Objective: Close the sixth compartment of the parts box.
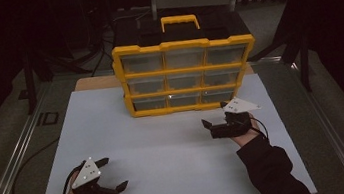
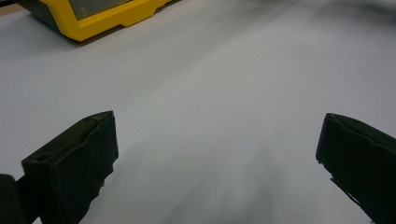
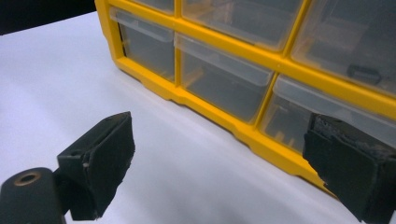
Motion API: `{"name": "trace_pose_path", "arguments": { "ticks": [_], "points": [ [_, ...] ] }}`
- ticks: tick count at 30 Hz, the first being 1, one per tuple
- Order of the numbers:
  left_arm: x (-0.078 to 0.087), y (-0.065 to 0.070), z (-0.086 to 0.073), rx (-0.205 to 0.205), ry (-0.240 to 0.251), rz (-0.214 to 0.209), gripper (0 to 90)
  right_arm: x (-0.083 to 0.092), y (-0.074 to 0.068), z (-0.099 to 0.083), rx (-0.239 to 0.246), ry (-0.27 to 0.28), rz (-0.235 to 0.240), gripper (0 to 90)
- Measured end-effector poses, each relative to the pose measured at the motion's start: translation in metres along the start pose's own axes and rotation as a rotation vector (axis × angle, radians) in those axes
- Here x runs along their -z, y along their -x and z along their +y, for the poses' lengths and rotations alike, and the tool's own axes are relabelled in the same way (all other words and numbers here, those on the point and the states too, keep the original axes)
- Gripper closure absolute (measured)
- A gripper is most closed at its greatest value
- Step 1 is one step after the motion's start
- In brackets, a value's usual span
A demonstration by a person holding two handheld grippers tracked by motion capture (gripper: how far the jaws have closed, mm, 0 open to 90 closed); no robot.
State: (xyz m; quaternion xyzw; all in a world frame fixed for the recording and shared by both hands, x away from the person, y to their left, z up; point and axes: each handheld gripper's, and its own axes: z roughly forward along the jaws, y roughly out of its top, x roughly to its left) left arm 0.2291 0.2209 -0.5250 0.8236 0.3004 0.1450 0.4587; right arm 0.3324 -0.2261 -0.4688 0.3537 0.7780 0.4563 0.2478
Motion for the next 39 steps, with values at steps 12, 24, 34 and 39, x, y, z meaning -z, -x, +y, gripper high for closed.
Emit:
{"name": "trace_pose_path", "arguments": {
  "ticks": [12,24,34,39],
  "points": [
    [0.000,0.000,0.000,-0.002,0.001,-0.001,0.3,0.006,-0.004,-0.026,-0.019,-0.005,0.043,9.3],
    [0.000,0.001,0.001,-0.004,0.003,-0.001,0.3,0.013,-0.003,-0.051,-0.015,-0.031,0.061,9.3],
    [0.000,0.001,0.001,-0.004,0.003,-0.001,0.3,0.018,-0.004,-0.068,0.003,-0.067,0.050,9.3],
    [0.000,0.001,0.001,-0.007,0.000,-0.001,0.3,0.023,-0.003,-0.074,0.000,-0.080,0.051,9.3]
  ]
}}
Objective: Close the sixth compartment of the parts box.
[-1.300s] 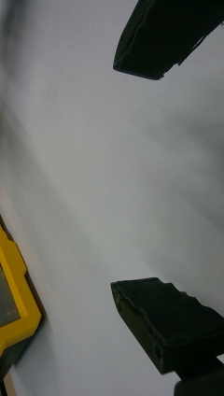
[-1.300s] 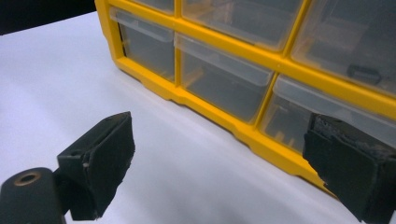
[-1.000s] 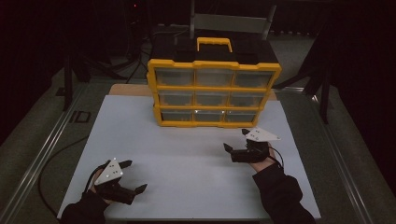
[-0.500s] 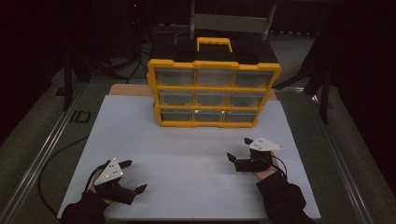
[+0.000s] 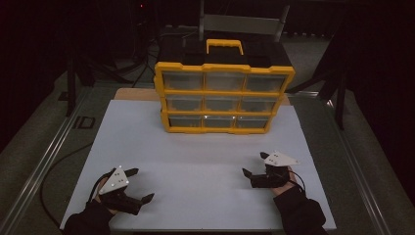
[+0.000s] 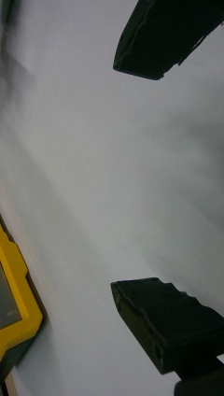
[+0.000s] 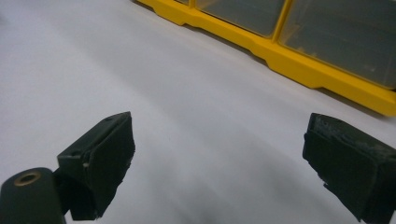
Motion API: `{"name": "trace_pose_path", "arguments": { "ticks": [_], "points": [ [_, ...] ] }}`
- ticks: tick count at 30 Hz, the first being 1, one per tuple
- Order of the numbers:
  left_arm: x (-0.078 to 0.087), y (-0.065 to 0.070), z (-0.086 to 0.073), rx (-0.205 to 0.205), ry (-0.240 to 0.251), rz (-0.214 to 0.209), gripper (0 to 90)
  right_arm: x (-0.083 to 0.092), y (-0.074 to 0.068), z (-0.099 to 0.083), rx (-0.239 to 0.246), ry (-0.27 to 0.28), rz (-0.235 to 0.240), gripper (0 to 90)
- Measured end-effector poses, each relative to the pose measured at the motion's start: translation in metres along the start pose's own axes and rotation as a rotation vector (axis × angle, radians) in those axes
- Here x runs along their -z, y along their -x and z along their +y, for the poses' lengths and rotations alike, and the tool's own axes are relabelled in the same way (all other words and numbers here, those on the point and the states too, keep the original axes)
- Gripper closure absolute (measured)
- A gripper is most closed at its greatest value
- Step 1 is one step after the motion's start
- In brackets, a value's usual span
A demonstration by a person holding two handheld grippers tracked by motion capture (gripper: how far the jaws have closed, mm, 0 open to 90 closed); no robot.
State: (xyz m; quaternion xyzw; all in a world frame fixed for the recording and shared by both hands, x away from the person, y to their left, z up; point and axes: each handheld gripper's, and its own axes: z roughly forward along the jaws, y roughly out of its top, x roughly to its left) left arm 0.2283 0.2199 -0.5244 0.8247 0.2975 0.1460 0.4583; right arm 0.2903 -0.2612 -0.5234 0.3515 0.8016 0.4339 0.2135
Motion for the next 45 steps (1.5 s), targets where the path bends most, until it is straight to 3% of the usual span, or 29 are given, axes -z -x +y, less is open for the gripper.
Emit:
{"name": "trace_pose_path", "arguments": {
  "ticks": [18,32,45],
  "points": [
    [-0.001,0.000,0.000,-0.003,-0.005,0.000,0.4,0.013,0.007,-0.021,0.003,-0.065,0.025,9.3],
    [-0.001,0.000,-0.001,0.000,-0.007,-0.001,0.3,0.014,0.015,-0.031,0.013,-0.098,-0.025,9.3],
    [-0.002,0.001,-0.001,-0.005,-0.011,0.000,0.3,0.011,0.015,-0.031,0.027,-0.102,-0.021,9.3]
  ]
}}
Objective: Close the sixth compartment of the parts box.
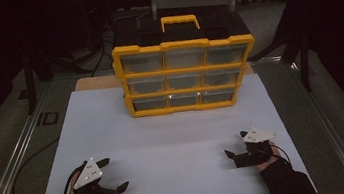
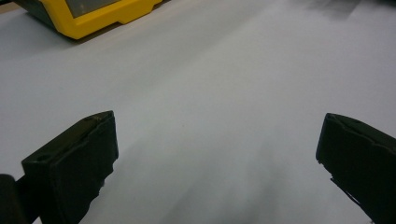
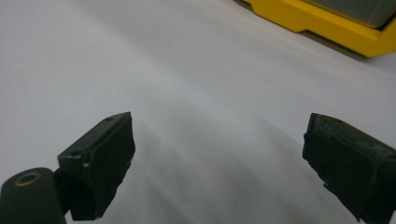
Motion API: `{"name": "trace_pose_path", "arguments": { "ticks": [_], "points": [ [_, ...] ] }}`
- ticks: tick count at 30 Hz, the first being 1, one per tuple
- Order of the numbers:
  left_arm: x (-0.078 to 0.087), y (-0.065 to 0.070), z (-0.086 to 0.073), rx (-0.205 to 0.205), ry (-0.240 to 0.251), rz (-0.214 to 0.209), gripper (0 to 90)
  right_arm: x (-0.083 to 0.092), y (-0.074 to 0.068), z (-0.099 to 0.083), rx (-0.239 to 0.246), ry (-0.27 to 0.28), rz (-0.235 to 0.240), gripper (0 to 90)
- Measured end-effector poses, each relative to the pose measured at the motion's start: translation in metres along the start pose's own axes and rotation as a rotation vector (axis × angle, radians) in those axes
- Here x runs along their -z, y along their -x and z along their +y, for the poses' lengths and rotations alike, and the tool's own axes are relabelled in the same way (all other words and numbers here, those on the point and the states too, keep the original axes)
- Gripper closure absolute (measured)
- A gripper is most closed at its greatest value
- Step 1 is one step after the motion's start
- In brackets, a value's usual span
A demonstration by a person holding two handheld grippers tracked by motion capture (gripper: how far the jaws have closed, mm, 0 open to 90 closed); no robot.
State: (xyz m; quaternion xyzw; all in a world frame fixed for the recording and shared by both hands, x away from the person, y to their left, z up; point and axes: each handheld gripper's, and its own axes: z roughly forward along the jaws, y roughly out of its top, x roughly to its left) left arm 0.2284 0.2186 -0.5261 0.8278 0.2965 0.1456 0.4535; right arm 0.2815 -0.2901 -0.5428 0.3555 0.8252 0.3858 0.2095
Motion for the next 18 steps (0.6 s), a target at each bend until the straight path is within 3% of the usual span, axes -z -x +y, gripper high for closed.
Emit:
{"name": "trace_pose_path", "arguments": {
  "ticks": [18],
  "points": [
    [-0.0006,0.0002,-0.0002,0.001,-0.004,0.000,0.3,0.0001,-0.0010,0.0007,0.005,0.001,0.011,9.4]
  ]
}}
